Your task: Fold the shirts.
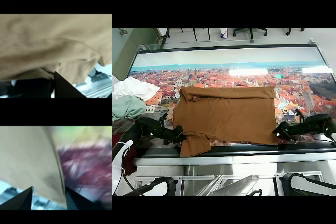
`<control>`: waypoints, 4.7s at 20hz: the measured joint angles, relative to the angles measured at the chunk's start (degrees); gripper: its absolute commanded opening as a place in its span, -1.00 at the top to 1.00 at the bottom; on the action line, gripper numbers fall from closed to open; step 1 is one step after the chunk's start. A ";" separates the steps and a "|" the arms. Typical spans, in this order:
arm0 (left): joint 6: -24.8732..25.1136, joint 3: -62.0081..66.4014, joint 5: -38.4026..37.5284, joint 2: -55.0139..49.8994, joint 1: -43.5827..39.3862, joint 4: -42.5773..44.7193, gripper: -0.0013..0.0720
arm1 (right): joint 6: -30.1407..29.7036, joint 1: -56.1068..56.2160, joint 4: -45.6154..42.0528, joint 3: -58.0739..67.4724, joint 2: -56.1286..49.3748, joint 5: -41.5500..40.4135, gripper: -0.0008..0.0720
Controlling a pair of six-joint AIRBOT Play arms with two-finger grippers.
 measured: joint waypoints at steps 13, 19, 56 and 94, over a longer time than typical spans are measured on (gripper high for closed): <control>-3.21 1.77 10.45 21.03 -0.13 1.86 0.93 | -1.77 2.16 5.60 0.52 6.62 1.29 0.92; -7.69 1.07 16.00 31.08 -0.13 5.62 0.93 | 11.26 -1.29 -10.51 0.61 15.74 -3.15 0.92; -10.75 68.83 8.46 -29.42 -10.95 3.93 -0.92 | -5.42 4.37 6.08 54.29 -32.59 0.15 -0.68; -14.80 77.48 -1.92 -42.66 -44.17 -5.95 0.93 | 1.42 7.56 7.72 60.48 -0.94 -26.16 0.92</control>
